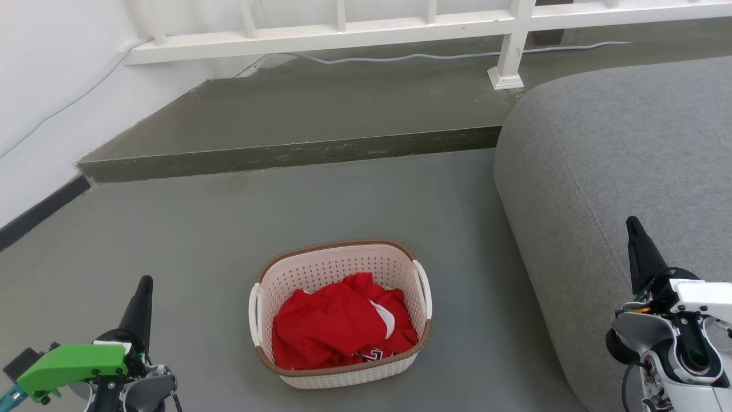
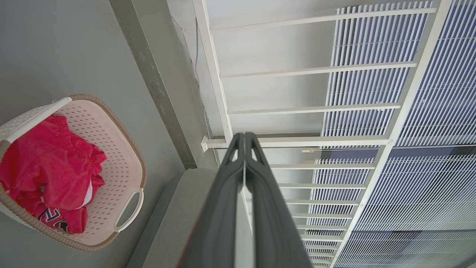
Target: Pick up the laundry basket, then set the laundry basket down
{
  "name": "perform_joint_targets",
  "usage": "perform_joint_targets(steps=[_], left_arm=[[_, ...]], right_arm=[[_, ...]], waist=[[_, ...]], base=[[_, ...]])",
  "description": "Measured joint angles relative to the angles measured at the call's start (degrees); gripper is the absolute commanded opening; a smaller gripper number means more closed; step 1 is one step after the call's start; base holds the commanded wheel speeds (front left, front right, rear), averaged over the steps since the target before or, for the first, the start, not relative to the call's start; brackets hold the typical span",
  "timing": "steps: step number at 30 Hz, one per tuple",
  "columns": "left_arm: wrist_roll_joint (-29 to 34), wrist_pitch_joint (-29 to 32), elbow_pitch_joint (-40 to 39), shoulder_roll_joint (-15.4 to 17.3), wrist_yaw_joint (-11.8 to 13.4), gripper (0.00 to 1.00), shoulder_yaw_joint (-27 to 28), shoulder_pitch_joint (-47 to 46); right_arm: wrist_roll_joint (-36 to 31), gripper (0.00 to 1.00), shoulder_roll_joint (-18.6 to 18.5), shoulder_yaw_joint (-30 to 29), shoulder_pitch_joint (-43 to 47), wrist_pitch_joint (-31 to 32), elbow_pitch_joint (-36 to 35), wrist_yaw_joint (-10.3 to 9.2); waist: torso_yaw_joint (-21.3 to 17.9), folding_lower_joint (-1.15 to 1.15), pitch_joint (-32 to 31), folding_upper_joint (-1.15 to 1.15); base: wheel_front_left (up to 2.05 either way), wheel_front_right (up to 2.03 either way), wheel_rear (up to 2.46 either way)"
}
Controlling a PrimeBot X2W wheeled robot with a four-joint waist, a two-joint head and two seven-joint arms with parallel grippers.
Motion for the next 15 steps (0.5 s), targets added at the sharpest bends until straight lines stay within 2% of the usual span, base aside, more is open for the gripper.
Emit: perform_joint_targets(steps=[15], left_arm=[[0.0,0.0,-0.01,0.0,0.0,0.0,0.0,0.0]], right_arm=[[0.0,0.0,0.01,-0.05,0.0,0.0,-0.02,0.0]], waist=[[0.0,0.0,0.0,0.0]], base=[[0.0,0.0,0.0]])
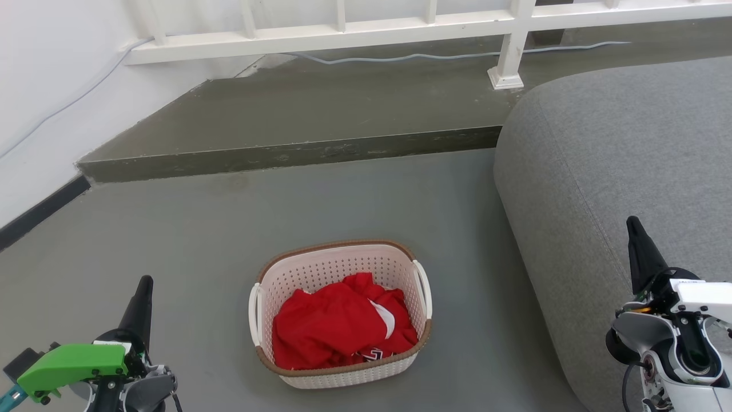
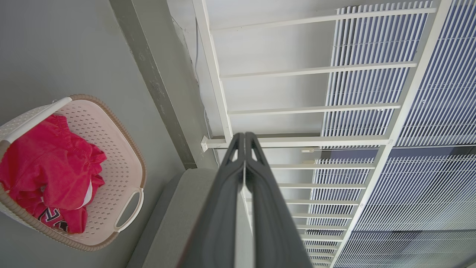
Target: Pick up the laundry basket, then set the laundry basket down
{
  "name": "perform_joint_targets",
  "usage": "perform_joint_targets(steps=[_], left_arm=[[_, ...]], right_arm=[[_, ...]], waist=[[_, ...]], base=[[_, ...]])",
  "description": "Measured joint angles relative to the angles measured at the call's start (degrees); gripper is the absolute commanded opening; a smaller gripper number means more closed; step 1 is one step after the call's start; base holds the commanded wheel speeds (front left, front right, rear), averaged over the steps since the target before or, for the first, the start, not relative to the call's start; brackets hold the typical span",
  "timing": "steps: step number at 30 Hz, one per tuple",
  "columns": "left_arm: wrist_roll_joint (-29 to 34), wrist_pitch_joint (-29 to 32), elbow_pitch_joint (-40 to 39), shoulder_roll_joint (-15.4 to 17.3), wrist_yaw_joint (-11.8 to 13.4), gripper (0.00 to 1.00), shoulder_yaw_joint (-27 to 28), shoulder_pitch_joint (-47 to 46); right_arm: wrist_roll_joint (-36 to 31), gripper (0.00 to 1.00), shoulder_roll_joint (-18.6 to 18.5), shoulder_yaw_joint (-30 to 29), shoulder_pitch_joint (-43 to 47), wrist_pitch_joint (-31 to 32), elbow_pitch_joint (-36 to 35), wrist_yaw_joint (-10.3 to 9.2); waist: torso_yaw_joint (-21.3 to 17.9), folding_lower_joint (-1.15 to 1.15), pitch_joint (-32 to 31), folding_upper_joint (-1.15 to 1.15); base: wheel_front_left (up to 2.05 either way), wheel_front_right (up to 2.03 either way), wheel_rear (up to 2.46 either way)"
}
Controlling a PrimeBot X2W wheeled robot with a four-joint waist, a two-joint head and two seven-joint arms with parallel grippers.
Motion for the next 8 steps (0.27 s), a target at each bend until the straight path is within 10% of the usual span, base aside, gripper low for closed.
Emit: perform_joint_targets(steps=[8], left_arm=[[0.0,0.0,0.0,0.0,0.0,0.0,-0.01,0.0]], right_arm=[[-0.01,0.0,0.01,-0.04,0.0,0.0,0.0,0.0]], waist=[[0.0,0.0,0.0,0.0]], base=[[0.0,0.0,0.0]])
